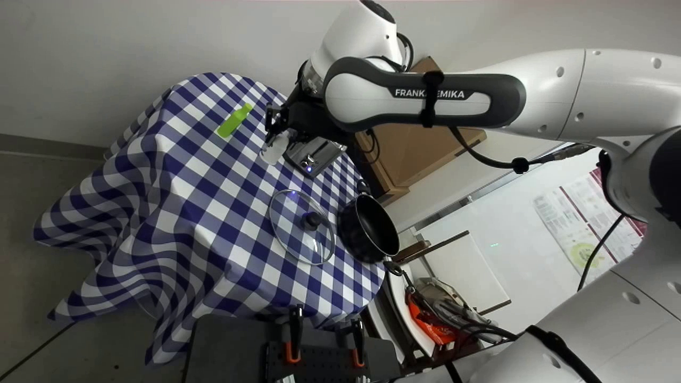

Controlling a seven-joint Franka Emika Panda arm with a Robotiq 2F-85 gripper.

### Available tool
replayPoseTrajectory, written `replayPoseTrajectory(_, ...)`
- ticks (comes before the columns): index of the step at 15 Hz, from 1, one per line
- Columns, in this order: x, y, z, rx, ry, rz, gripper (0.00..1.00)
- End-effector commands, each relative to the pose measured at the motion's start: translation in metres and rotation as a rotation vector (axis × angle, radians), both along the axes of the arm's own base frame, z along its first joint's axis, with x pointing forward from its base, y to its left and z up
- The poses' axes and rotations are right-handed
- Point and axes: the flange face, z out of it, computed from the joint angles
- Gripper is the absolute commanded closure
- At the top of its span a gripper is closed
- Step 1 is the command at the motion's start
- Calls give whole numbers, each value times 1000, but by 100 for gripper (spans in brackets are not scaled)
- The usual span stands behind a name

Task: Move the salt cellar to the left

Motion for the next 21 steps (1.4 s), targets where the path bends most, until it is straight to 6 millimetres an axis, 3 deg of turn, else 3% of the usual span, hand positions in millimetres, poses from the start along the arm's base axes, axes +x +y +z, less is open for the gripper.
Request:
replayPoseTrajectory(1,-3,5,-36,48,20,-40,81)
replayPoseTrajectory(9,-10,39,-76,143,-44,26,81)
replayPoseTrajectory(16,-16,44,-118,100,-37,77,81)
replayPoseTrajectory(20,-18,47,-123,88,-36,82,81)
replayPoseTrajectory(21,-19,47,-121,85,-35,79,31)
